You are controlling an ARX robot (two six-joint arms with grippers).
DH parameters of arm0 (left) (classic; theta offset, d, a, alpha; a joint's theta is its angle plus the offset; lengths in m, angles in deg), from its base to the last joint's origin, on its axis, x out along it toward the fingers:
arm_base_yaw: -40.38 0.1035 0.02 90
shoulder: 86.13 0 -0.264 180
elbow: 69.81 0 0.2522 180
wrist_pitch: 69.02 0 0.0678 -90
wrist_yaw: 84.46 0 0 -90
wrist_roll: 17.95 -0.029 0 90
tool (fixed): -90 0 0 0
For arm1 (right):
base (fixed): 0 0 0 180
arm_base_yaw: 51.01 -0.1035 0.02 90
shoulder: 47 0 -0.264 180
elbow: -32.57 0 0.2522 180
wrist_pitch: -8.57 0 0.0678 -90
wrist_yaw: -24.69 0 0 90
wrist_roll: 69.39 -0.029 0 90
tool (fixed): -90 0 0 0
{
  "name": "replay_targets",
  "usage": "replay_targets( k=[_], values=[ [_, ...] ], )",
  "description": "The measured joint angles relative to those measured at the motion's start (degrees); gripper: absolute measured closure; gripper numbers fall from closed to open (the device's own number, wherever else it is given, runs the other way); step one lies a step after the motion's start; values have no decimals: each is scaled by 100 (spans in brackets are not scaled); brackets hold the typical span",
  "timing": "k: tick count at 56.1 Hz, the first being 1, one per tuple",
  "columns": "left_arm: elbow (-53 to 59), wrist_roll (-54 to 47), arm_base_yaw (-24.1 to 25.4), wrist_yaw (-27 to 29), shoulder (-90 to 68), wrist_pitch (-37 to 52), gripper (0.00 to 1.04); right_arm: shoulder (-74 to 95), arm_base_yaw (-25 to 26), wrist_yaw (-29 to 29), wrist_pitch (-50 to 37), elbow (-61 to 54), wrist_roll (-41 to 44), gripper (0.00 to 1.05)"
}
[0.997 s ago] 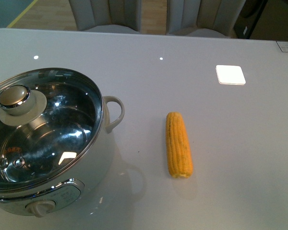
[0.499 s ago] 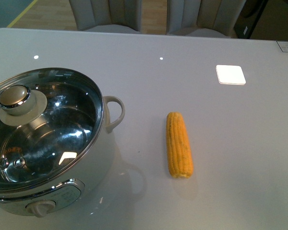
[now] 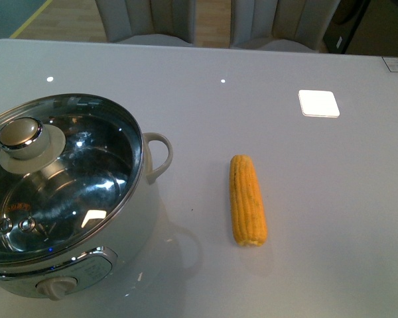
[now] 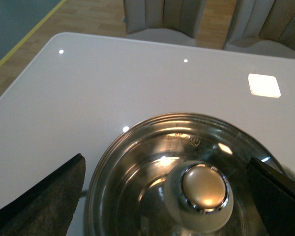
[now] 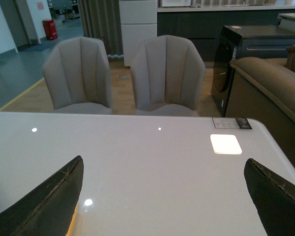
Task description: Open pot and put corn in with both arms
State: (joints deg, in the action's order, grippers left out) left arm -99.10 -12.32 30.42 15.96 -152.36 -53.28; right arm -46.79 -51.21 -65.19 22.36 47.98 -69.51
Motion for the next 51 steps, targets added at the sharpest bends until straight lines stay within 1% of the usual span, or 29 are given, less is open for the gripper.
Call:
replay_targets(
  k=[3,7,18,31,40,51],
  values=[
    [0,70,-127,101,-446,520,7,0,0,0,0,0,0,9],
    [-11,105,-249,214,-903,979,7,0,0,0,0,0,0,9],
    [-52,114,-446,439,-2015,1799,7,0,0,0,0,0,0,9],
    [-92,219,-474,546,-3187,2728,7,0,0,0,0,0,0,9],
    [-164,262,-505,560,-3689,3294,7,0,0,0,0,0,0,9],
    [-243,289,-505,608,-4129,3613,7,0,0,0,0,0,0,9]
  ],
)
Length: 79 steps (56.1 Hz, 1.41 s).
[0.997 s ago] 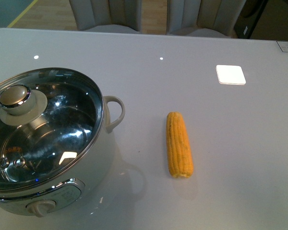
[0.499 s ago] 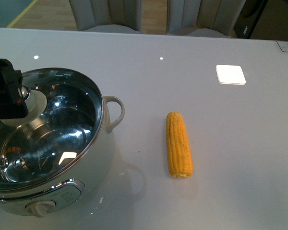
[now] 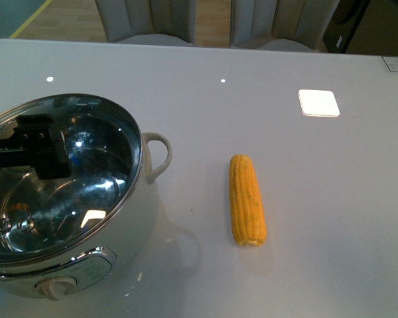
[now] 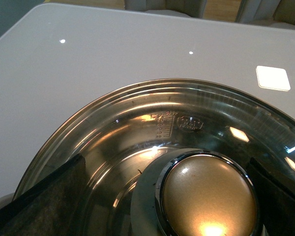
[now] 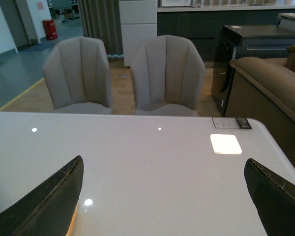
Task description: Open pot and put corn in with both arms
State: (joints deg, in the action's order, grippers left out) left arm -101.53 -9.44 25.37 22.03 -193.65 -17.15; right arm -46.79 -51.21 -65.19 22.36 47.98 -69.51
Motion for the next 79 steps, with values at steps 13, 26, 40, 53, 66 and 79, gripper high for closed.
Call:
replay_targets(
  k=[13,26,40,53,66,79],
  values=[
    [-125,44,-37,70,-402,339,7,0,0,0,0,0,0,9],
    [-192,61,-160,136,-439,339,29,0,0,-2,0,0,0,9],
    [-234,-42,-219,157,-494,326,61,0,0,-2,0,0,0,9],
    [-286,-26,-267,245,-422,153,61,0,0,0,0,0,0,9],
    [-358,-15,-286,304,-20,-385,61,0,0,-2,0,0,0,9],
    [-597,-15,-299,372,758,-1075,61,0,0,0,0,0,0,9]
  ],
)
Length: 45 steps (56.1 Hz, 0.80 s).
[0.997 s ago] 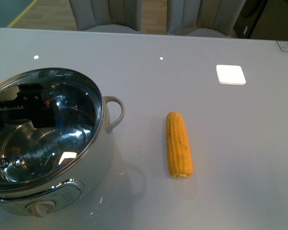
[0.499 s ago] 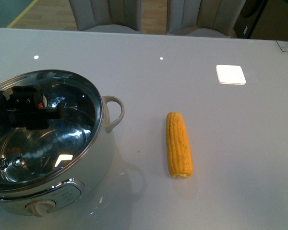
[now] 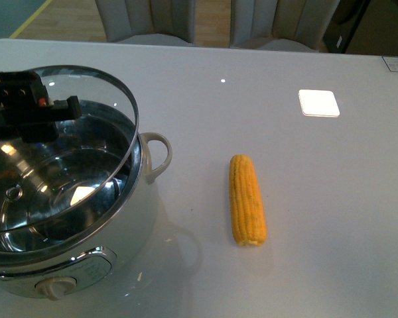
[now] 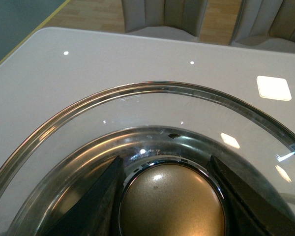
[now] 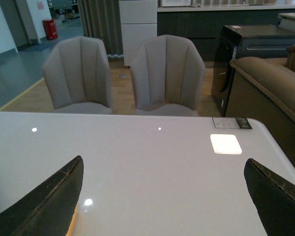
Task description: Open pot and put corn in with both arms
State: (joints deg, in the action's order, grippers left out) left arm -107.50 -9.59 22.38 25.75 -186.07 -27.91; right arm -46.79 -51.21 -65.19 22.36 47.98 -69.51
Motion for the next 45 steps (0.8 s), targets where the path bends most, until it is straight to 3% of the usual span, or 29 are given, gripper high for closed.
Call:
replay_targets(
  k=[12,45],
  values=[
    [-212,-28,402,-166,695,-546,61,0,0,0,0,0,0,9],
    [-264,-452,3289,-1215,957,-463,61,0,0,0,0,0,0,9]
  ],
)
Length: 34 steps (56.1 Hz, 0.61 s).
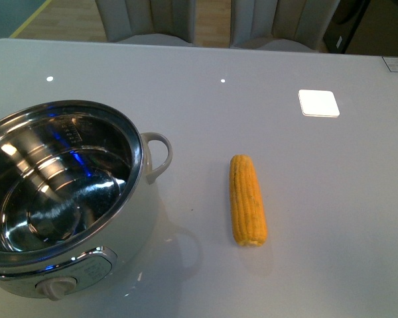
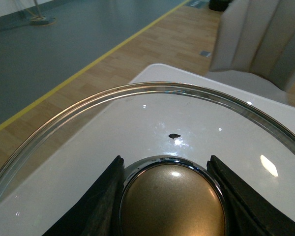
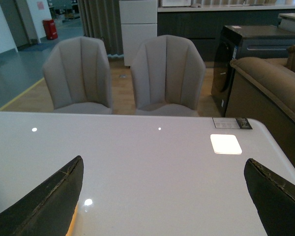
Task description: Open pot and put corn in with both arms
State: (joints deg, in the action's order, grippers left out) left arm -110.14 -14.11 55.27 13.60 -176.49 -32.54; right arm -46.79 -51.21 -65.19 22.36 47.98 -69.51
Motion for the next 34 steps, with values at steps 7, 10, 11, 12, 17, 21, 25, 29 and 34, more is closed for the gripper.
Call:
replay_targets(
  k=[7,10,11,12,17,21,25,29,34],
  values=[
    [0,-11,651,-240,-367,291,61,0,0,0,0,0,0,9],
    [0,-20,822,-317,-531,389,61,0,0,-2,0,0,0,9],
    [0,-26,885,-343,-597,433,61,0,0,-2,0,0,0,9],
    [0,-35,916,-358,-636,455,61,0,0,-2,0,0,0,9],
    [0,-127,1134,-479,-927,669,61,0,0,0,0,0,0,9],
    [-22,-216,1309,-584,-1209,876,61,0,0,-2,0,0,0,9],
    [-77,-262,1451,-658,-1438,1001,61,0,0,0,0,0,0,9],
    [-173,-282,1585,-737,-1683,1126,61,0,0,0,0,0,0,9],
    [-337,-319,1751,-809,-1993,1268,61,0,0,0,0,0,0,9]
  ],
)
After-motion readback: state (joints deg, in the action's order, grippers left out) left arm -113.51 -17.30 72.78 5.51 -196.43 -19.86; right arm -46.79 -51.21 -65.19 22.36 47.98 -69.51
